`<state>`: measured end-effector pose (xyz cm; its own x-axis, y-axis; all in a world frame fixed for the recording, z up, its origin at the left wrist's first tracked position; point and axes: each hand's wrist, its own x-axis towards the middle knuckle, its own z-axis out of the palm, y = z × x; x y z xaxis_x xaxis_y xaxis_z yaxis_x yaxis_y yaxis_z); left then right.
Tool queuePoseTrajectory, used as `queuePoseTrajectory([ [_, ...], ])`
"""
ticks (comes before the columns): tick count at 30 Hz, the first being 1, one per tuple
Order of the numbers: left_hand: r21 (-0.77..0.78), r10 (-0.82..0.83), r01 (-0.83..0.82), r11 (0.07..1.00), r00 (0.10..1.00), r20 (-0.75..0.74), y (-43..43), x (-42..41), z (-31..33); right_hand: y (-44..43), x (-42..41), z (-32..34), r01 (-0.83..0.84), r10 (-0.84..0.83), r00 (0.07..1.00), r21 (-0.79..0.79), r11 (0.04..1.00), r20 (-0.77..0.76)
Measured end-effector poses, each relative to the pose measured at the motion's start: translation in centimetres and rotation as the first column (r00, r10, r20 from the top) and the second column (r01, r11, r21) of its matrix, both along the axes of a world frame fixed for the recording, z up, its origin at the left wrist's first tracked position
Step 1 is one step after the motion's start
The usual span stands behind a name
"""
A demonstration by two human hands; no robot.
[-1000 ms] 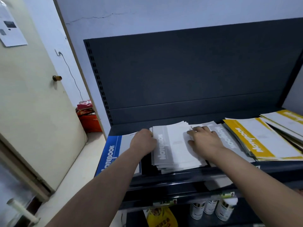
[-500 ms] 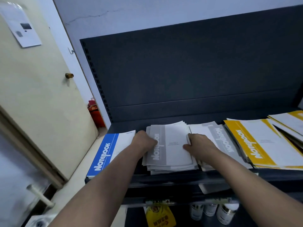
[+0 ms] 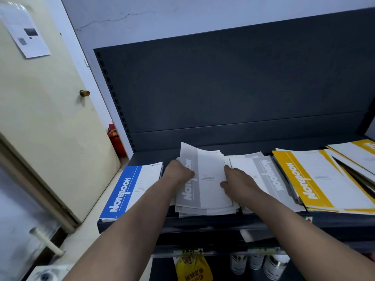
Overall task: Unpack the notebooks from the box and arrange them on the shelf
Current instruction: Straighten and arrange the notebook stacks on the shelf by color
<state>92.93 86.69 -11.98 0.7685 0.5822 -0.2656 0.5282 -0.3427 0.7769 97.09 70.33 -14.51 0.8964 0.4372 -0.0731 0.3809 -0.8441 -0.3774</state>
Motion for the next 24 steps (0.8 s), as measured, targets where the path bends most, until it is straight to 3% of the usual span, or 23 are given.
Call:
queuePoseTrajectory([
  [3, -0.046, 0.021, -0.017, 0.999, 0.997, 0.076, 0.1, -0.2, -0.1, -0.2, -0.1, 0.3, 0.017, -0.014, 0.998, 0.047, 0.999, -0.062],
  [6, -0.194, 0.063, -0.028, 0.981, 0.982, 0.180, 0.0, -1.0, -0.2, -0.5, -0.1, 0.8, 0.053, -0.014, 0.988, 0.255, 0.965, -0.154],
  [9, -0.296, 0.069, 0.019, 0.955, 0.957, 0.283, 0.4, -1.7, 0.5, -0.5, -0.3, 1.8, 0.108, 0.034, 0.968, 0.534, 0.839, -0.250],
  [12, -0.284, 0.014, 0.122, 0.951, 0.901, 0.434, 0.9, -2.1, 1.8, 0.0, -0.8, 3.1, 0.068, 0.068, 0.985, 0.710, 0.701, -0.161],
  [19, -0.188, -0.074, 0.261, 0.947, 0.745, 0.663, 0.5, -2.2, 3.1, 0.6, -0.5, 4.8, -0.083, 0.010, 0.995, 0.803, 0.591, 0.096],
  [24, -0.288, -0.052, 0.265, 0.920, 0.813, 0.580, -0.3, -2.6, -0.6, 1.0, -1.3, 1.2, 0.055, 0.027, 0.995, 0.774, 0.631, -0.092],
])
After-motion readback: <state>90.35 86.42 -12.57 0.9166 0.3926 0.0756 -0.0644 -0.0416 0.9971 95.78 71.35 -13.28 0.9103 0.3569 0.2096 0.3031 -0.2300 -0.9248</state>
